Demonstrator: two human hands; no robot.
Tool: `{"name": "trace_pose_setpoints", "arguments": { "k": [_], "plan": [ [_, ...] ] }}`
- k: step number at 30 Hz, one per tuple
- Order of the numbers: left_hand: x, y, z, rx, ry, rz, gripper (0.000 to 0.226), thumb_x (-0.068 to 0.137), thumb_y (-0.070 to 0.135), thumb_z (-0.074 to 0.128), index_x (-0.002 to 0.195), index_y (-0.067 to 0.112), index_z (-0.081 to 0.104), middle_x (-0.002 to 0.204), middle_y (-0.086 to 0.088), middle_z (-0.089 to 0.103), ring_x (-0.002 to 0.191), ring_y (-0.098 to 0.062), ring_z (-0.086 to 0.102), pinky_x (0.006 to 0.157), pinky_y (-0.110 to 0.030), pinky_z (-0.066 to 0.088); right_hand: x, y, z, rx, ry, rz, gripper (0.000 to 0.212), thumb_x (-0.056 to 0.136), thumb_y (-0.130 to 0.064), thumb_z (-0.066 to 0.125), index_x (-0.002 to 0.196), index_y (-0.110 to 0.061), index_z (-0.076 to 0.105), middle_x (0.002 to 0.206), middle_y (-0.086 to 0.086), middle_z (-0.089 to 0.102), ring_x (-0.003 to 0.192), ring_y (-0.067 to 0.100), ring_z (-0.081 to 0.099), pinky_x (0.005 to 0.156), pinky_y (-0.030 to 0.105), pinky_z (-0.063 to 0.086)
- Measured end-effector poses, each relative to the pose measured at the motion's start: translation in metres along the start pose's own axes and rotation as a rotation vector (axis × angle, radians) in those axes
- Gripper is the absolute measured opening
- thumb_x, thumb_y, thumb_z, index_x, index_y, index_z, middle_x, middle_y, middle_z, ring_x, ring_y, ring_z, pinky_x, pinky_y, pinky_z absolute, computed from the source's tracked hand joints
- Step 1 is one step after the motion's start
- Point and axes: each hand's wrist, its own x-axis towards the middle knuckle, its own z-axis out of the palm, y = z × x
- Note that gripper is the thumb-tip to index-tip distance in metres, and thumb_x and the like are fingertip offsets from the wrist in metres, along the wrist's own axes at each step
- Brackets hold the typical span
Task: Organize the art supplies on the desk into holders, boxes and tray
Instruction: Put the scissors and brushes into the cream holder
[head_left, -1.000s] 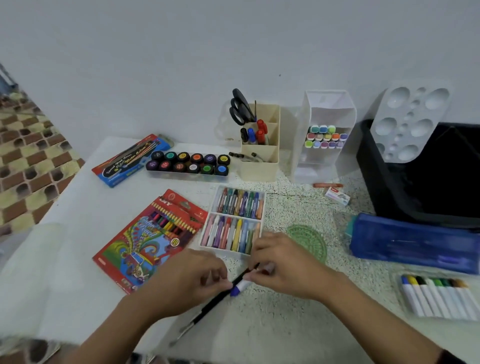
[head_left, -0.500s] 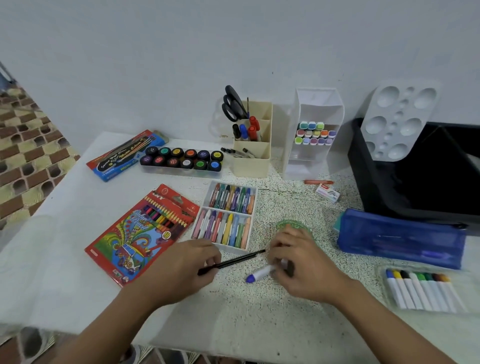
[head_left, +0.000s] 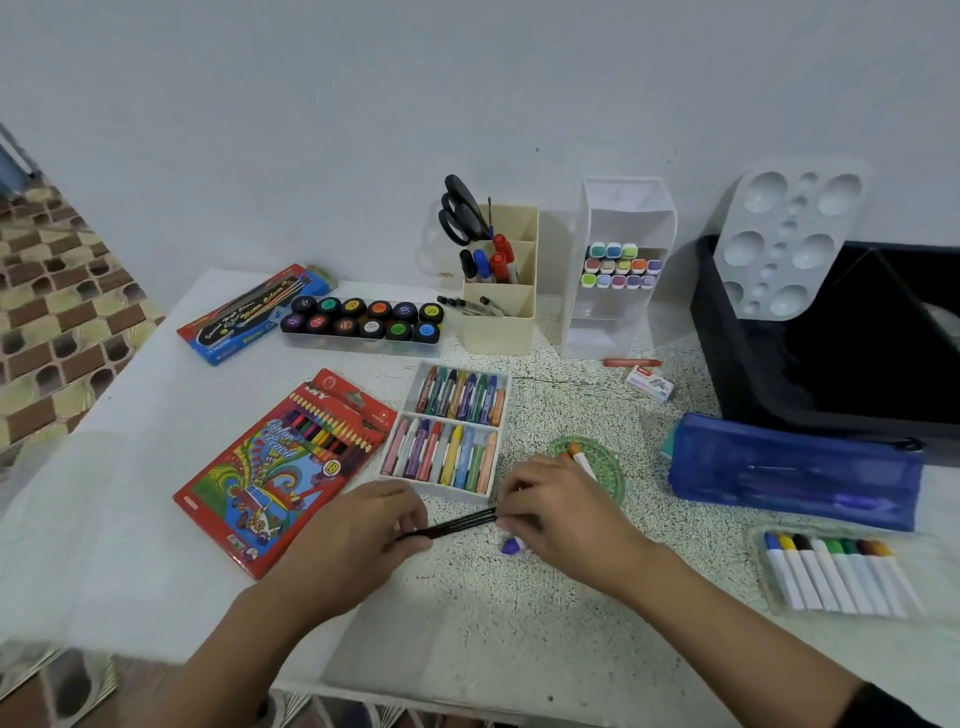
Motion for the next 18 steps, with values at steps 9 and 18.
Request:
{"name": "trace_pose_setpoints", "arguments": {
  "k": [9, 18],
  "plan": [
    [0.008, 0.002, -0.007, -0.027, -0.078, -0.007, 0.017, 0.096, 0.041, 0.063, 0.085, 0.039, 0.050, 0.088, 0.022, 0.055, 0.084, 0.002, 0.051, 0.068, -0.012, 0.039, 0.011, 0.001, -0.003, -0.139, -0.103, 0.021, 0.013, 0.096, -0.010, 0.058, 0.090, -0.021, 0.063, 0.095, -0.011, 0.055, 0.092, 0.011, 0.044, 0.081, 0.031, 0.036],
    [0.022, 0.011, -0.058, -0.254, 0.006, 0.124, 0.020, 0.101, 0.019, 0.056, 0.110, 0.034, 0.068, 0.096, 0.024, 0.064, 0.089, -0.008, 0.060, 0.069, -0.013, 0.044, 0.018, 0.025, -0.051, -0.062, -0.105, 0.220, 0.016, 0.098, -0.011, 0.058, 0.087, -0.021, 0.054, 0.087, -0.008, 0.054, 0.086, 0.012, 0.049, 0.079, 0.035, 0.049]
  ]
}}
